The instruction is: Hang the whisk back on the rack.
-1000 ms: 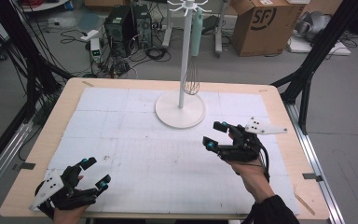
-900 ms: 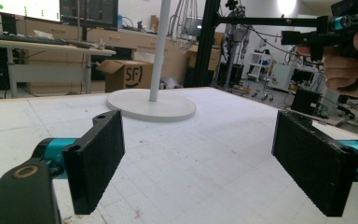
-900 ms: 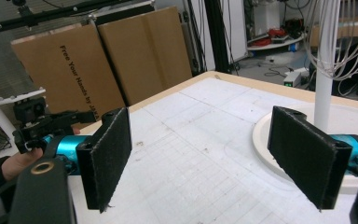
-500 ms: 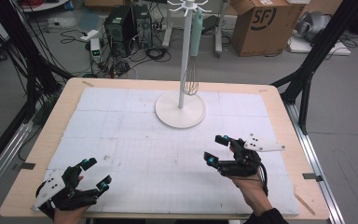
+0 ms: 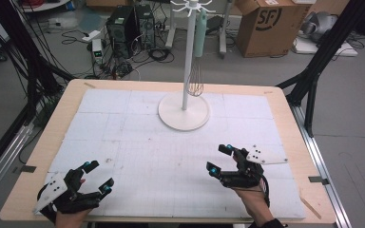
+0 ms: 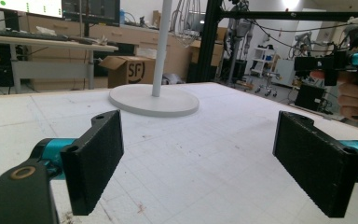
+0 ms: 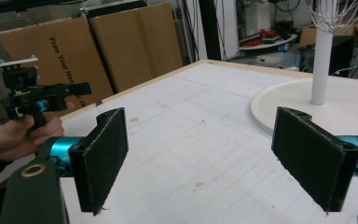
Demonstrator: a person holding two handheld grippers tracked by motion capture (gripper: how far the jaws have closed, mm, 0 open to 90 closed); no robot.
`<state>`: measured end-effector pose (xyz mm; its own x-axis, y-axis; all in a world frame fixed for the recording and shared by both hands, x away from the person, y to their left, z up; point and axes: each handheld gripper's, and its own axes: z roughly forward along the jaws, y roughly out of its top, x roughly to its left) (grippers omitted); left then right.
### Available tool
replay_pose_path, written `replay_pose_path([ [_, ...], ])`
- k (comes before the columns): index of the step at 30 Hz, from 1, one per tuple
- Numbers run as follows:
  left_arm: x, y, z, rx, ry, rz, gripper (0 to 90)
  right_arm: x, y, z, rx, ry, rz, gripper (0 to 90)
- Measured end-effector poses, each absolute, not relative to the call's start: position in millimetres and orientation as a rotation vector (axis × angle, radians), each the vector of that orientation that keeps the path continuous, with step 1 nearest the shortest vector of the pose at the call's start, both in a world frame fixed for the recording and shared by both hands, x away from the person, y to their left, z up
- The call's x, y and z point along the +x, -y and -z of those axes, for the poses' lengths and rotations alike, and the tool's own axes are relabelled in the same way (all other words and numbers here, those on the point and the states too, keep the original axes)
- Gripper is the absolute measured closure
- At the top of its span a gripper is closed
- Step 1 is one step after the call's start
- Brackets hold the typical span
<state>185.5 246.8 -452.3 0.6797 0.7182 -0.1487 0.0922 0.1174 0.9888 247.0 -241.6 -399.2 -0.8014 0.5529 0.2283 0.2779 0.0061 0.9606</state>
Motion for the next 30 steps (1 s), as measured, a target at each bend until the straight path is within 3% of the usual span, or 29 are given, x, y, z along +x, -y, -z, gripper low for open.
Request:
replay_pose_path([
  [17, 187, -248, 455, 1.409, -0.746, -0.530, 16.6, 244, 243, 422, 0.906, -2.041, -1.915, 17.4],
  [30, 191, -248, 456, 1.417, -0.752, -0.526, 16.4, 243, 242, 422, 0.896, -2.038, -1.912, 15.7],
])
